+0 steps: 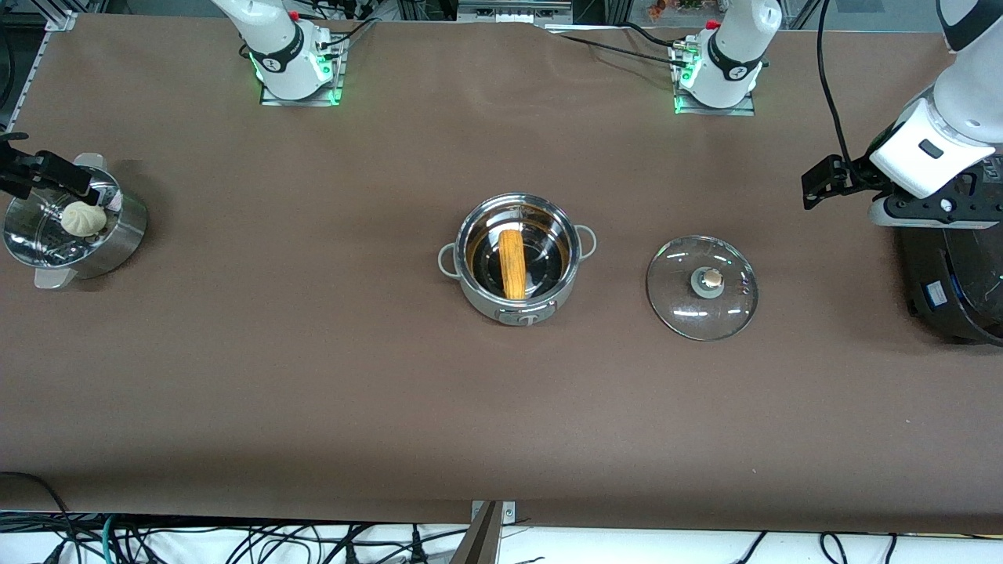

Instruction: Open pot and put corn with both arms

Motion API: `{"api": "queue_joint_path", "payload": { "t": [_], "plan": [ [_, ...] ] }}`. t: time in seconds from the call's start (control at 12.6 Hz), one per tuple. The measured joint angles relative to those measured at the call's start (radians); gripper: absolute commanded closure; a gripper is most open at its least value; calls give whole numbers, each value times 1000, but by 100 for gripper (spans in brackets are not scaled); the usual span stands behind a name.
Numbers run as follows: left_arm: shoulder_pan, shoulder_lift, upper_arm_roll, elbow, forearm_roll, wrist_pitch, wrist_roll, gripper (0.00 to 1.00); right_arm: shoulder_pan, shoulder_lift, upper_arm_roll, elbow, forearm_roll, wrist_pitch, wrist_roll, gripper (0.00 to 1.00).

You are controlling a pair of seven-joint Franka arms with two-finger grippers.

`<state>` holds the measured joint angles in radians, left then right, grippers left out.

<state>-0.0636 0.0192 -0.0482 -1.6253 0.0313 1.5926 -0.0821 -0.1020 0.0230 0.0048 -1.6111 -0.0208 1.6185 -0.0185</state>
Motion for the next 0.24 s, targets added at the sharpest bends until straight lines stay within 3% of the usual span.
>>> {"api": "queue_joint_path", "payload": {
  "t": [0.24],
  "plan": [
    [0,0,0,0,0,0,0,0,0,14,1,5,1,-2,0,0]
  ]
}}
